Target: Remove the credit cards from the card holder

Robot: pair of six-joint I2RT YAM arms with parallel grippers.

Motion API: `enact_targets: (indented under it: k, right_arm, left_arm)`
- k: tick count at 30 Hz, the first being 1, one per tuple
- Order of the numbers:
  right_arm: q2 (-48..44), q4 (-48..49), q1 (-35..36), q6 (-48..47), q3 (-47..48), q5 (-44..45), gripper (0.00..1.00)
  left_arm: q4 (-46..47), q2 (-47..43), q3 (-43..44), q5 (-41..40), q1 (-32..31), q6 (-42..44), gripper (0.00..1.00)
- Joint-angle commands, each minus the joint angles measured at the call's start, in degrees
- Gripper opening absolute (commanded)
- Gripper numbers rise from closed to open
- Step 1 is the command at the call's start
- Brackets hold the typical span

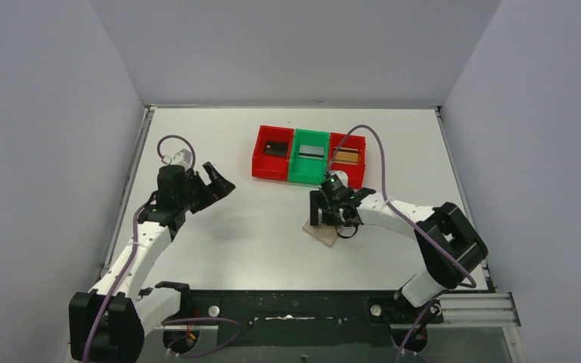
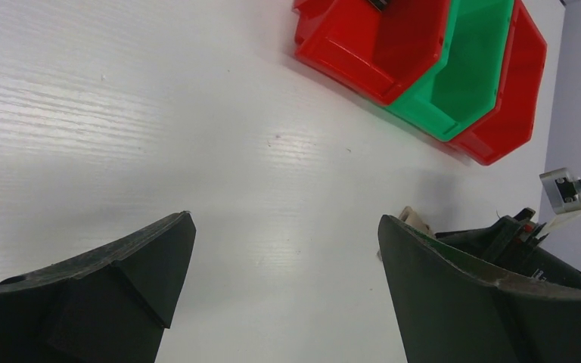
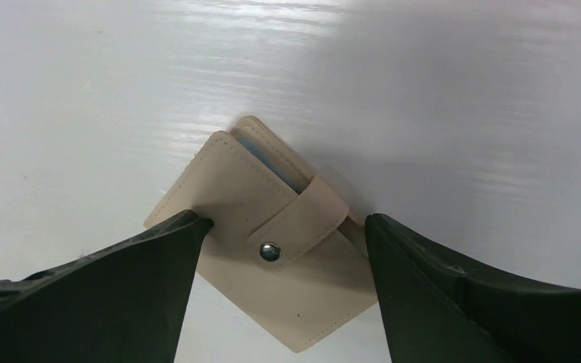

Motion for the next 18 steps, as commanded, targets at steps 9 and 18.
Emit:
enact_targets:
  k: [9, 18]
  right_arm:
    - [-1.23, 4.63, 6.49, 1.85, 7.44, -2.35, 0.81]
    - [0.05, -1.53, 3.44, -5.73, 6.76, 2.31, 0.82]
  left_arm:
    - [1.97, 4.39, 1.16, 5.05, -0.22, 3.14, 0.89]
    - [3.16, 5.05, -0.98, 7.28, -4.19, 0.57, 0.79]
